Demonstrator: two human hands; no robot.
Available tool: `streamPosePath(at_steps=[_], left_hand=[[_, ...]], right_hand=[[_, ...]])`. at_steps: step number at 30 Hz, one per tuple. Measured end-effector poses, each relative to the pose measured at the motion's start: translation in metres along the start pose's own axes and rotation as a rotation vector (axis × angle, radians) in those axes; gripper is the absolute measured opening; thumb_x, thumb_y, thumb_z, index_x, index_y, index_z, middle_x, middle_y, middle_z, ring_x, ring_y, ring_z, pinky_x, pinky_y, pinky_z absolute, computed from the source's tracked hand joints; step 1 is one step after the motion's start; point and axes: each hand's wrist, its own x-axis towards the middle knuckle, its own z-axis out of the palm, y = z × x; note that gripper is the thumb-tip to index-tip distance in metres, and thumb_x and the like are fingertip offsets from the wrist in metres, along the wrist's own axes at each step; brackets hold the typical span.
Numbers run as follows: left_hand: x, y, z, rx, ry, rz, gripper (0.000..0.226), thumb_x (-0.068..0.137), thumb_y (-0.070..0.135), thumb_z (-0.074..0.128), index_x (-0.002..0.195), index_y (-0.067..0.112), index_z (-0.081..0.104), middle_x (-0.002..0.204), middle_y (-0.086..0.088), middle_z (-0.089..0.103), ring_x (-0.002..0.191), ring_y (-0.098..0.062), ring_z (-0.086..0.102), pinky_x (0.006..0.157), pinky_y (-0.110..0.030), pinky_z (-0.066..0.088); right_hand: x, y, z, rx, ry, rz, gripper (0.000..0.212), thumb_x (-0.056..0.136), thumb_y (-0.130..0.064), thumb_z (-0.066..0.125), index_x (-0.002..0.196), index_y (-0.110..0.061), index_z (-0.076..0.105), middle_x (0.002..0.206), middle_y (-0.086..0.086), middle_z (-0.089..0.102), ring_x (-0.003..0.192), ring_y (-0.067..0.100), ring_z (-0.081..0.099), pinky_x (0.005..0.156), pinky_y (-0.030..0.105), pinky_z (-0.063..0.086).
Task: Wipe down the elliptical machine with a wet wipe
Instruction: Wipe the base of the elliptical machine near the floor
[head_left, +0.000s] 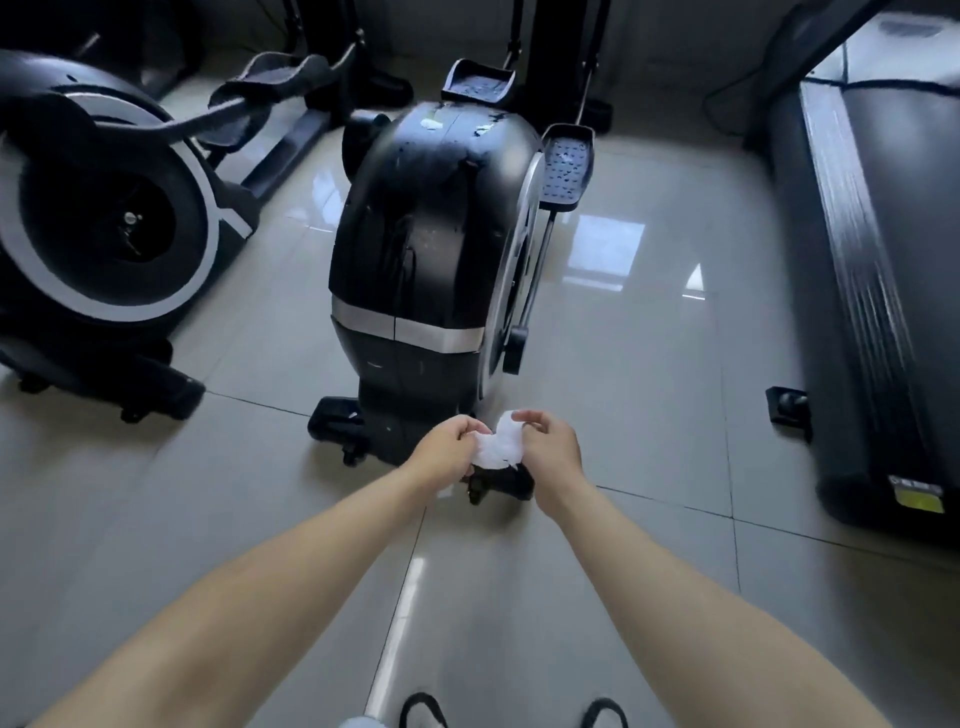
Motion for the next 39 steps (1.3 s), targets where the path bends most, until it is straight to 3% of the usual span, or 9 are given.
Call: streamPosePath(at_steps=[3,7,14,18,20,26,31,35,39], left_hand=[[0.067,-0.031,0.021,0.007,0.025,0.004,0.028,0.104,0.013,0.042,0.107,0.025,0.067,0.094,0.0,0.065,0.072,-0.013,0.058,0.053,-0.013,0.044],[0.147,-0.082,0.054,-0.001,0.053,-0.006,0.027,0.103,0.019,0.044,0.116,0.027,0.067,0.108,0.003,0.068,0.074,-0.012,0.063,0.063,-0.019,0.044],[0.227,-0.16,0.101,-0.06,0.084,-0.006,0.025,0.103,0.022,0.047,0.118,0.021,0.068,0.1,0.002,0.069,0.07,-0.012,0.062,0.062,-0.018,0.047],[0.248,-0.205,0.125,-0.043,0.071,0.011,0.024,0.105,0.029,0.047,0.116,0.024,0.066,0.106,-0.001,0.071,0.074,-0.012,0.064,0.078,-0.025,0.051],[0.256,-0.224,0.133,-0.057,0.093,0.015,0.024,0.105,0.034,0.047,0.115,0.024,0.066,0.104,0.001,0.071,0.075,-0.013,0.066,0.084,-0.029,0.052],[0.275,-0.253,0.149,-0.058,0.138,0.033,0.028,0.094,0.036,0.067,0.12,0.023,0.067,0.109,0.007,0.071,0.091,-0.012,0.067,0.081,-0.028,0.053],[0.284,-0.26,0.155,-0.039,0.227,-0.015,0.022,0.098,0.029,0.06,0.101,0.009,0.069,0.083,0.004,0.062,0.076,-0.013,0.054,0.065,-0.027,0.041],[0.292,-0.272,0.153,-0.033,0.272,-0.054,0.03,0.098,0.034,0.058,0.1,0.005,0.065,0.083,0.005,0.06,0.075,-0.014,0.052,0.065,-0.028,0.041],[0.296,-0.283,0.144,0.018,0.327,-0.063,0.021,0.095,0.031,0.063,0.087,0.013,0.056,0.08,0.003,0.056,0.074,-0.017,0.049,0.064,-0.029,0.038]], right_hand=[[0.075,0.033,0.01,-0.013,-0.024,-0.015,0.033,0.096,-0.002,0.044,0.096,-0.024,0.07,0.107,0.006,0.07,0.095,0.027,0.068,0.083,0.042,0.059],[0.156,0.084,0.023,-0.006,-0.056,-0.033,0.03,0.099,-0.003,0.045,0.1,-0.019,0.07,0.105,0.006,0.069,0.082,0.022,0.062,0.067,0.033,0.054],[0.25,0.187,0.041,0.003,-0.088,-0.007,0.032,0.096,-0.007,0.051,0.096,-0.028,0.074,0.114,0.006,0.072,0.103,0.028,0.07,0.092,0.048,0.059],[0.269,0.226,0.043,0.004,-0.119,-0.01,0.035,0.098,-0.002,0.048,0.117,-0.021,0.071,0.125,0.003,0.062,0.099,0.016,0.063,0.072,0.025,0.053],[0.278,0.243,0.046,-0.005,-0.133,-0.013,0.036,0.097,-0.001,0.048,0.117,-0.022,0.07,0.128,0.003,0.062,0.104,0.018,0.063,0.071,0.023,0.049],[0.292,0.26,0.044,0.02,-0.122,-0.016,0.031,0.096,0.003,0.053,0.116,-0.013,0.069,0.109,-0.001,0.068,0.082,0.006,0.062,0.056,0.012,0.049],[0.306,0.264,0.048,0.019,-0.048,-0.047,0.041,0.093,0.005,0.043,0.103,-0.022,0.072,0.104,-0.001,0.069,0.096,0.019,0.066,0.076,0.027,0.055],[0.316,0.271,0.051,0.02,0.018,-0.033,0.042,0.09,0.004,0.04,0.094,-0.024,0.07,0.091,-0.001,0.068,0.086,0.021,0.066,0.077,0.033,0.056],[0.32,0.28,0.06,0.029,0.062,-0.06,0.041,0.092,0.002,0.038,0.1,-0.021,0.07,0.088,-0.004,0.065,0.084,0.017,0.061,0.077,0.027,0.051]])
